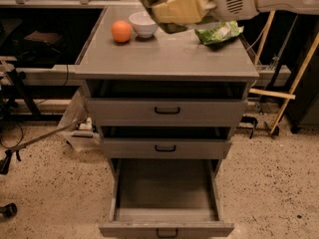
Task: Place green jalapeno chip bag into bottom drawer
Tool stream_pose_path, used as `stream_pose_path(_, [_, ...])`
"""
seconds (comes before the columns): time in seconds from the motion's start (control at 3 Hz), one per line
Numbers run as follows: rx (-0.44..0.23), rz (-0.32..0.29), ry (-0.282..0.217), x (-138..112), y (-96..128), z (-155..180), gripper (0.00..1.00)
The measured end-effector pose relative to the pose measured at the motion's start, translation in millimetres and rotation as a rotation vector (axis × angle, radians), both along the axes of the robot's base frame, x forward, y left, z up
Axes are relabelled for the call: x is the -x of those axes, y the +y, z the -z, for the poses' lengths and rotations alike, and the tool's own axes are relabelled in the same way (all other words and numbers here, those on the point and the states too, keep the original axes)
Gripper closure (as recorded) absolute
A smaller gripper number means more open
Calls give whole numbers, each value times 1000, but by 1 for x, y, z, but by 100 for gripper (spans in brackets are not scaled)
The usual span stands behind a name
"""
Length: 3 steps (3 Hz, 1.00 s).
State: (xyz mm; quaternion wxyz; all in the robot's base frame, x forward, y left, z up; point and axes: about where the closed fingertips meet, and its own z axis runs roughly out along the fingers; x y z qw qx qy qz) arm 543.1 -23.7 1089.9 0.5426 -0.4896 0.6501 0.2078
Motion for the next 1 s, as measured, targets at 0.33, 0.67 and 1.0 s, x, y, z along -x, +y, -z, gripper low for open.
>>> stream_pose_path(0.33, [-30,-37,28,45,28,-5,100])
stream_pose_path(0.67, [-30,-37,30,45,28,-5,100])
stream_pose_path(1.0, [-3,-62,81,55,40,28,100])
